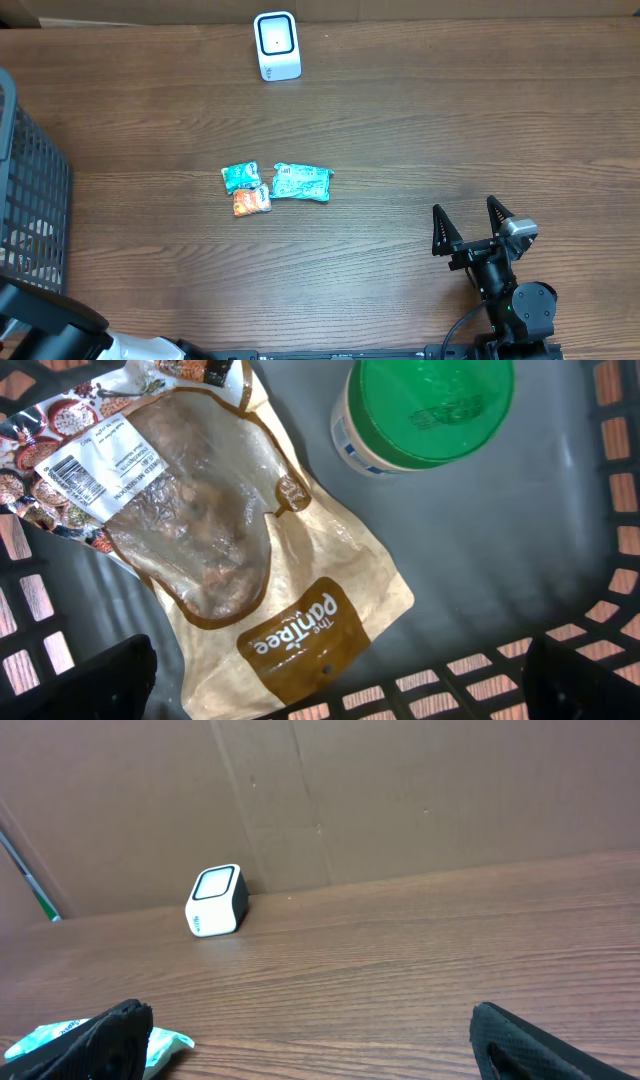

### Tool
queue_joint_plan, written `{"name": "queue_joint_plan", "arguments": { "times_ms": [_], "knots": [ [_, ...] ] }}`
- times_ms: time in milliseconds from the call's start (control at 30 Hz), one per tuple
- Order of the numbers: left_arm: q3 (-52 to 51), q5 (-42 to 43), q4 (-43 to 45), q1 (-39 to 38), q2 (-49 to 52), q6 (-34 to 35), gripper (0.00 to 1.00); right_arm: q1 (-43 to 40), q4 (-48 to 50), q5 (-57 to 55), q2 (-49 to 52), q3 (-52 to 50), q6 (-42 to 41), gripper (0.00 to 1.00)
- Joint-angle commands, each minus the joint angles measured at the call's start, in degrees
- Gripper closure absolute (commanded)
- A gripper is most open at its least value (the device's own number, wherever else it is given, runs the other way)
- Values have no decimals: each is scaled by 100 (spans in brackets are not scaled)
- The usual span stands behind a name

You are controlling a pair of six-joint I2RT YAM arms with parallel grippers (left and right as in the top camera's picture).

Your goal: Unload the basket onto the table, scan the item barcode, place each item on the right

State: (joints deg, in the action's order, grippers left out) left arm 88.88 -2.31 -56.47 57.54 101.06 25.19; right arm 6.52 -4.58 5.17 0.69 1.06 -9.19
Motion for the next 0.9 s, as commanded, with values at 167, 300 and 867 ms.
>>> {"name": "queue_joint_plan", "arguments": {
  "times_ms": [167, 300, 867],
  "knots": [
    [42, 44, -59, 170, 1025, 7, 0, 31, 22, 2, -52, -59, 9, 0],
    [42, 39, 72, 170, 1386, -98, 0, 31, 22, 2, -52, -59, 9, 0],
    [28, 24, 149, 170, 2347, -446, 4, 31, 24, 2, -52, -59, 9, 0]
  ]
}}
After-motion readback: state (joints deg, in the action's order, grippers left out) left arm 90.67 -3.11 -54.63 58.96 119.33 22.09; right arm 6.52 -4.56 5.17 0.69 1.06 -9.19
